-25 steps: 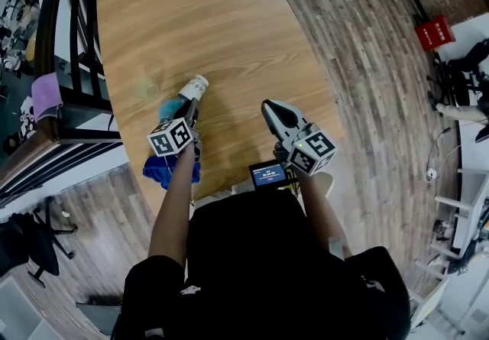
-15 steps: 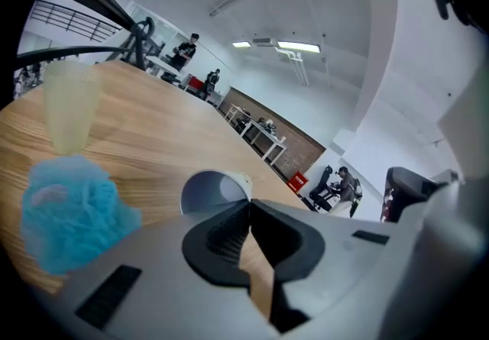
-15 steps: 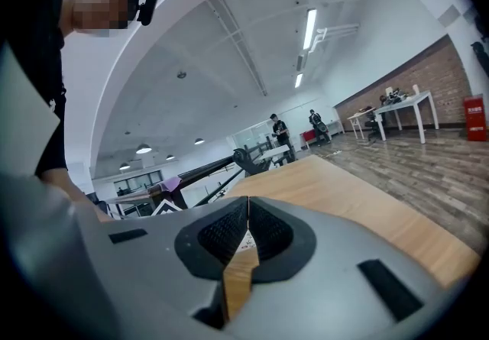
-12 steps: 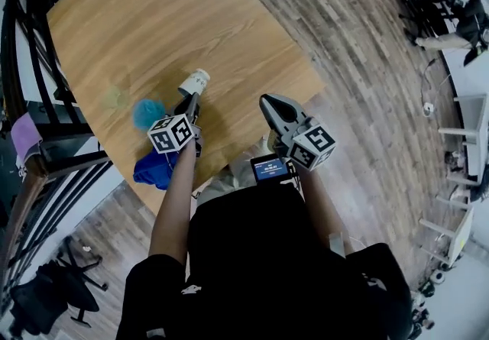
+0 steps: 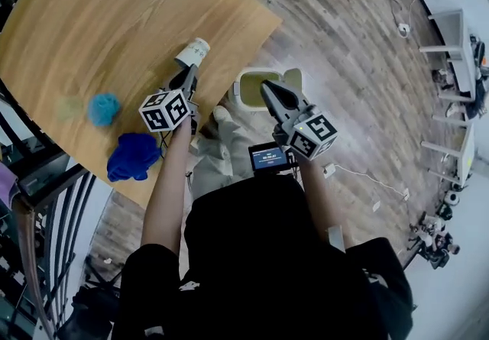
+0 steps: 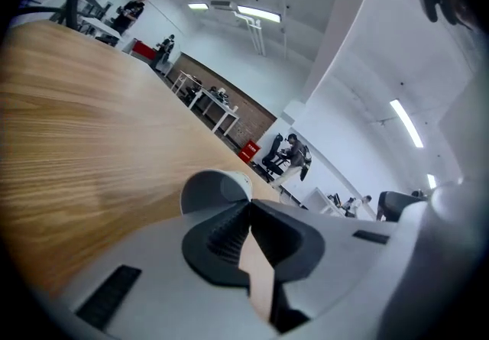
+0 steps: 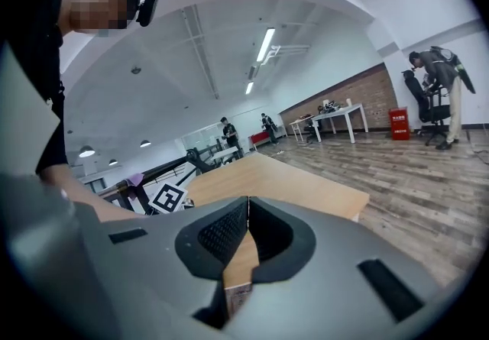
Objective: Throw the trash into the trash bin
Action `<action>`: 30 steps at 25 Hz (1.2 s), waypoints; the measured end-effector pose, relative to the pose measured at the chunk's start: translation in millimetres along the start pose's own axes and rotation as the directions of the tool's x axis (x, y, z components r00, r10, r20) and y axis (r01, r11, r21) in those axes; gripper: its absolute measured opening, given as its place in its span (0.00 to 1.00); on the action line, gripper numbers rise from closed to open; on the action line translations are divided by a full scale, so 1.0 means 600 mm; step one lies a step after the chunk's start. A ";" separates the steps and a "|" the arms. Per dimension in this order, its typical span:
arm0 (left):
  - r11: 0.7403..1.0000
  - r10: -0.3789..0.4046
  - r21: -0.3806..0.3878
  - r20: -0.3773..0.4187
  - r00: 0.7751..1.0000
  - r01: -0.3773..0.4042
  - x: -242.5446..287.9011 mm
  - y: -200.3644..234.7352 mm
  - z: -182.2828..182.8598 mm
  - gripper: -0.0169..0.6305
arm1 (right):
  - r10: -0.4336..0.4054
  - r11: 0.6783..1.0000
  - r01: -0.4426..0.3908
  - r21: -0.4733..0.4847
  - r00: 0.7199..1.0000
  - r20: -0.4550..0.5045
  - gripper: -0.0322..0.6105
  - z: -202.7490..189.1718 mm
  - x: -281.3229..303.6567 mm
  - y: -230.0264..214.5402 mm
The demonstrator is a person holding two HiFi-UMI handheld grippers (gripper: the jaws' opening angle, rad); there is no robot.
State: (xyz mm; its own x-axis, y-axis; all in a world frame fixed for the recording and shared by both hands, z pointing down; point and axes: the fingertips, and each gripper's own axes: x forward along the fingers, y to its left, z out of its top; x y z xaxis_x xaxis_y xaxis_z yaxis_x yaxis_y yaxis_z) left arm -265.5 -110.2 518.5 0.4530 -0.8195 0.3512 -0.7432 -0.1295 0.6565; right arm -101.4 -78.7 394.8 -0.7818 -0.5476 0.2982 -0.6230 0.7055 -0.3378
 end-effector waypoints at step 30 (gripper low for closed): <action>0.990 -0.106 0.036 -0.449 0.887 0.136 0.377 -0.097 -0.631 0.05 | -0.103 0.969 0.107 0.223 0.994 -0.032 0.05 -0.343 -0.235 -0.293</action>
State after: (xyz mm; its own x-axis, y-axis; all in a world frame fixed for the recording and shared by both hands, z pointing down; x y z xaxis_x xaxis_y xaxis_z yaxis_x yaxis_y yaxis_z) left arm 66.7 -76.8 812.2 0.7017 -0.4625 0.5419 -0.6917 -0.2599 0.6738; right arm 123.6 -33.3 595.8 -0.7125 -0.6026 0.3595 -0.6930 0.5243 -0.4948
